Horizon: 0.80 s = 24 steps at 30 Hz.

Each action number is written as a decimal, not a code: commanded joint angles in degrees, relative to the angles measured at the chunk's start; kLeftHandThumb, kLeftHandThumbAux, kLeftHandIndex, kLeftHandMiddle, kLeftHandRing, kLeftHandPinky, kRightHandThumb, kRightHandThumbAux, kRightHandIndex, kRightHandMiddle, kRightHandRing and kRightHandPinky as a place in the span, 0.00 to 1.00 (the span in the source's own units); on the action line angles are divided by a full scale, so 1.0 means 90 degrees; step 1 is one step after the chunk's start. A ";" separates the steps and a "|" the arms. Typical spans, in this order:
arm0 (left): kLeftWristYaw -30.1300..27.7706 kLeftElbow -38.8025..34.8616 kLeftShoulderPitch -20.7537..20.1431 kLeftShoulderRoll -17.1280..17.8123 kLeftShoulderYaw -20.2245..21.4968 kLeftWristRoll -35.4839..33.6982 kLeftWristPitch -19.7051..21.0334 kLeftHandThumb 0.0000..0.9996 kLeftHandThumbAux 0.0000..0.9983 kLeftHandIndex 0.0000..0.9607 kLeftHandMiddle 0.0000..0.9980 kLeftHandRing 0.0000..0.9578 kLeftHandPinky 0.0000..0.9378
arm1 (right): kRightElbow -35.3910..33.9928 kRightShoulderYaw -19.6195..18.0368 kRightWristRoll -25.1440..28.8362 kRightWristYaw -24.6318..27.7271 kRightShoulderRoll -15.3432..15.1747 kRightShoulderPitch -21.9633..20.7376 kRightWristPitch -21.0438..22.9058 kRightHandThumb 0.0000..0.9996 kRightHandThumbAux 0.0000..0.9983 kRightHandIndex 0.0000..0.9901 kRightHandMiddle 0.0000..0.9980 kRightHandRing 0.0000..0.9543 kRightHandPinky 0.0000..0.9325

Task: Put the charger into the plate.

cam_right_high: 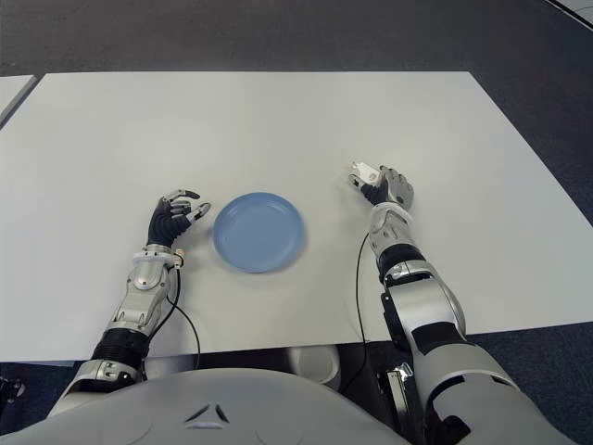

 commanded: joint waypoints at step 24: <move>0.0021 -0.0109 0.0061 -0.0009 -0.0003 0.0064 0.0319 0.71 0.72 0.45 0.83 0.87 0.89 | 0.0495 0.0660 0.0030 0.0704 0.0194 0.0358 0.0187 0.58 0.21 0.00 0.00 0.00 0.00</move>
